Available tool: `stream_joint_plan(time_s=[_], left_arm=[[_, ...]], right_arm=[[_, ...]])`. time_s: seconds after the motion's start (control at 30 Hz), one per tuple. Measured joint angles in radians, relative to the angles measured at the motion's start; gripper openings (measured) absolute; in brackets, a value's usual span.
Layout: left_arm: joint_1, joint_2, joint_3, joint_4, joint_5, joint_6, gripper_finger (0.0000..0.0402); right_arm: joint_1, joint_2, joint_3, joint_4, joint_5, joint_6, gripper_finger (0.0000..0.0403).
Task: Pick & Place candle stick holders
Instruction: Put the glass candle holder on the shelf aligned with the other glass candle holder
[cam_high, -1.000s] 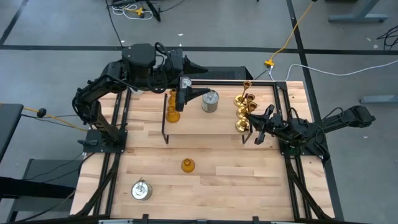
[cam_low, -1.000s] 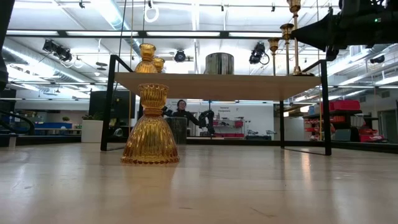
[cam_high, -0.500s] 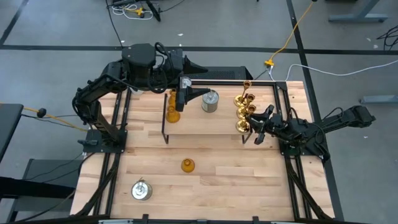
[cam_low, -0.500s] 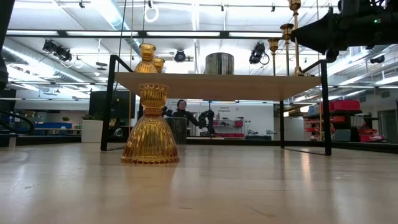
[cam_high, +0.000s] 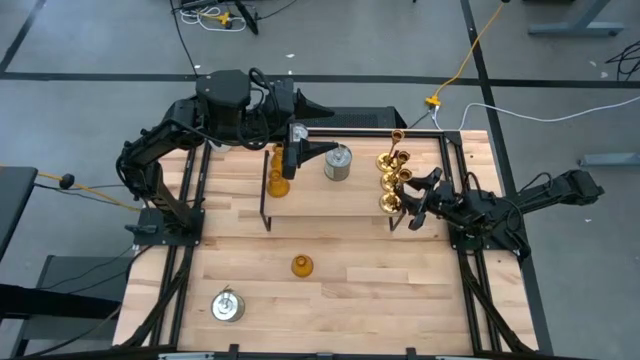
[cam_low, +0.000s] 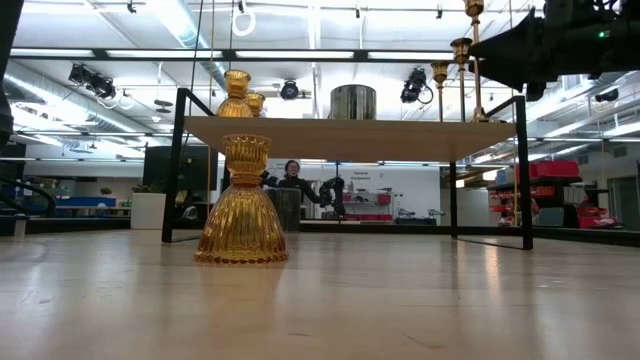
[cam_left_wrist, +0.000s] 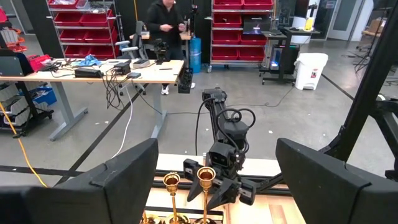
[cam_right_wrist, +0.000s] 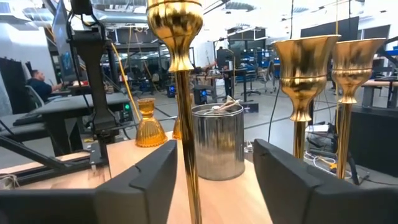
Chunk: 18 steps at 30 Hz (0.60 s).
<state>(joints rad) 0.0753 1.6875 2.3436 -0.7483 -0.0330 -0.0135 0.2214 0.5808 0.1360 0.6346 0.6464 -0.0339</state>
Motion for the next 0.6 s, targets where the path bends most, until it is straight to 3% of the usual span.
stream_joint_plan(time_s=[0.3,0.6], left_arm=[[0.000,0.000,0.000,0.000,0.000,0.000,0.0332],[0.000,0.000,0.000,0.000,0.000,0.001,0.0332]], right_arm=[[0.002,0.000,0.002,0.023,-0.024,-0.013,0.0262],[0.023,-0.001,0.074,-0.048,-0.062,-0.027,0.0265]])
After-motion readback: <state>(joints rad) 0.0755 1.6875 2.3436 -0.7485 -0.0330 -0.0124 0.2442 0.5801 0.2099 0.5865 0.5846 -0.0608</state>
